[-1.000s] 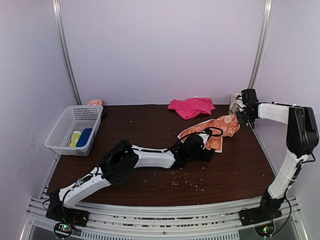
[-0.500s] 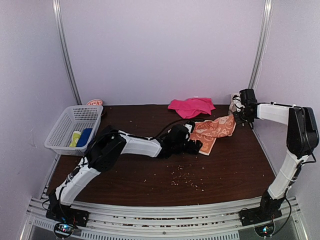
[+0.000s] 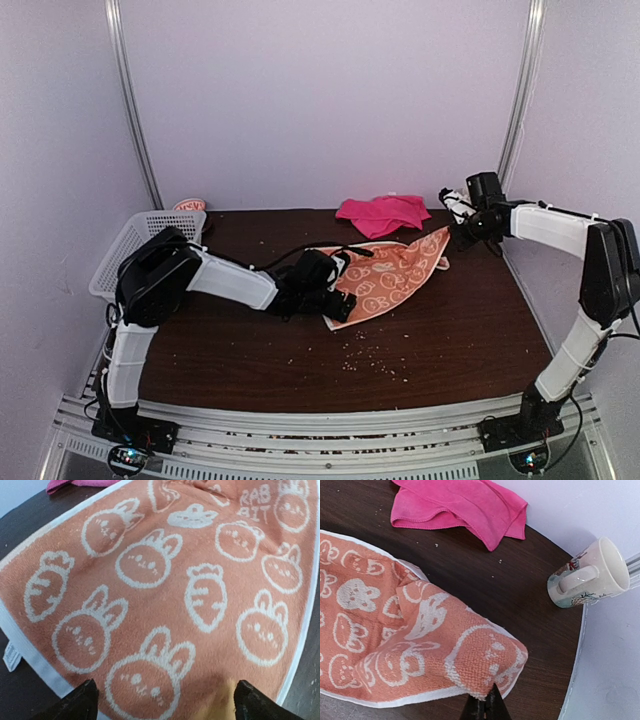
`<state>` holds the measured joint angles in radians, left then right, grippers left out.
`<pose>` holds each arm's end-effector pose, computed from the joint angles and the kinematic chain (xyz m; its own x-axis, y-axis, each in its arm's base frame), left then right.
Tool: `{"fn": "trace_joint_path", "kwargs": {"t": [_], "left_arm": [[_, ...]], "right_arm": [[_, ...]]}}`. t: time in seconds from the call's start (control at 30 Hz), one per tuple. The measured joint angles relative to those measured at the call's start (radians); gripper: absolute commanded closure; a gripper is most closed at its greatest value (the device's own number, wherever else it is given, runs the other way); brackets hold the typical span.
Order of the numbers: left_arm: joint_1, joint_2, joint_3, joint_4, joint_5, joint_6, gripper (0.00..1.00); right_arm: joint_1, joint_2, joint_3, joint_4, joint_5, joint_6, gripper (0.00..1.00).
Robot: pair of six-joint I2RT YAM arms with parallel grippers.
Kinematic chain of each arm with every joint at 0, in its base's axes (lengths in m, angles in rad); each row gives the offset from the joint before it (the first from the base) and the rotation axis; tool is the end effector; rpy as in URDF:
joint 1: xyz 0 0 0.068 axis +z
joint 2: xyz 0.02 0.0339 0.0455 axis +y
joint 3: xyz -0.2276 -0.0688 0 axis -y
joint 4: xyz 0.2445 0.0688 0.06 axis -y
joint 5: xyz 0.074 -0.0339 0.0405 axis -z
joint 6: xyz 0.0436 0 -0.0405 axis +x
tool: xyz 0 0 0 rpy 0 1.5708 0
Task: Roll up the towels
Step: Adjust the towel at the center of the board.
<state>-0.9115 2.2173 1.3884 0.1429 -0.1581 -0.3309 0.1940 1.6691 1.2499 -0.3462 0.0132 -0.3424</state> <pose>0.2854 -0.3571 0.0813 -0.5963 0.2457 -0.7642 0.5416 0.8258 -0.1571 0.3680 0.0717 0.2138 -0.5788 -0.4559 -0.6762 -0.4010 0.8811 -0.2507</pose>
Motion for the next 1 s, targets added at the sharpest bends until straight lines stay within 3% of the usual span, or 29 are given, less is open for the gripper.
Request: {"fn": "trace_joint_path", "kwargs": {"t": [0.27,0.47,0.7,0.87,1.0], "left_arm": [[-0.037,-0.121,-0.109,0.069,0.035,0.259,0.02],[-0.112,-0.127,-0.159,0.088,0.050,0.452,0.14],[-0.115,-0.201,-0.268,0.057,0.069,0.569,0.20],[-0.111,-0.240,-0.272,0.019,0.045,0.626,0.31],[-0.111,-0.232,-0.272,-0.020,0.027,0.664,0.32]], "right_arm": [[0.030,0.063,0.001,-0.006,0.058,-0.002,1.00],[0.029,0.127,0.002,-0.035,0.095,0.013,1.00],[0.029,0.127,0.002,-0.032,0.142,0.027,1.00],[0.028,0.127,0.003,-0.032,0.149,0.031,1.00],[0.028,0.127,0.003,-0.032,0.149,0.032,1.00]]}}
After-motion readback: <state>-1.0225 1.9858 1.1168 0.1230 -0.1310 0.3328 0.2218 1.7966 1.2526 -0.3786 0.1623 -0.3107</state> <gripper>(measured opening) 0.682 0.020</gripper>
